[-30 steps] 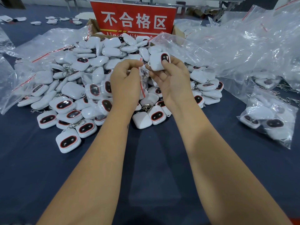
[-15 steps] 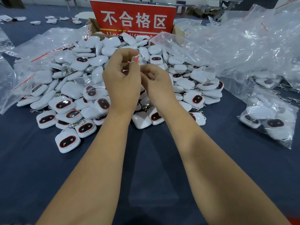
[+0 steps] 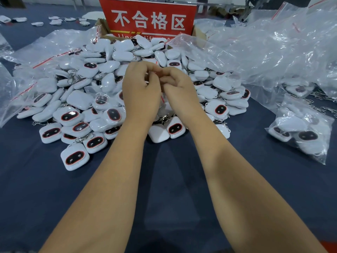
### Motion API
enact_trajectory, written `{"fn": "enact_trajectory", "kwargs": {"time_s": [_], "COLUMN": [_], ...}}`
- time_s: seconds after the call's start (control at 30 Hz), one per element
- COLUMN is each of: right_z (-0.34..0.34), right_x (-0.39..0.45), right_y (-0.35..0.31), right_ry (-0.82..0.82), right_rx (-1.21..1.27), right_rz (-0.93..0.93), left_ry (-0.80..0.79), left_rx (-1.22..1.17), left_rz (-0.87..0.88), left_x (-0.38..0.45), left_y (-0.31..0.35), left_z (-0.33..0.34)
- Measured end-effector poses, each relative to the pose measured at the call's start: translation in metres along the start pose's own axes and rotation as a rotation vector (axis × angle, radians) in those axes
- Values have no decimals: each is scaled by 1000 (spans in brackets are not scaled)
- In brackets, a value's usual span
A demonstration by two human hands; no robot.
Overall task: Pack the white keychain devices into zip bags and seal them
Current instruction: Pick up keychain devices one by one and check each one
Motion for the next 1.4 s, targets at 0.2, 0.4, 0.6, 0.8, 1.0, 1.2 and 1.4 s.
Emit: {"fn": "enact_trajectory", "kwargs": {"time_s": [0.2,0.4,0.6,0.8,1.0,1.2,1.4], "right_z": [-39,-27,-22,-27,-37,-34,-26], "right_x": [2,7,7,8,2,5,8], "right_y": [4,20,22,17,3,12,17], "right_ry": [251,55,63,135,294,256,170], "right_rx": [-238,-884,-1020,-959,-291,179,308], "right_rz": [9,48,-2,-39,-42,80,137], "left_ry": [-19,-46,-61,-72,-107,-96,-108], "left_rx": [82,79,92,132,261,275,267], "left_rz": [-43,-73,-85,-70,-3,-15,-14], "left_x": [1,1,1,2,2,2,2], "left_y": [-6,-10,-11,-11,-8,-6,-9], "left_z": [1,3,4,6,9,9,10]}}
Point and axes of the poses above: each hand's wrist, its own x-axis towards the middle knuckle, its own z-axis out of the palm, y = z × x, the point moved 8 cm from there along x, towards the middle knuckle
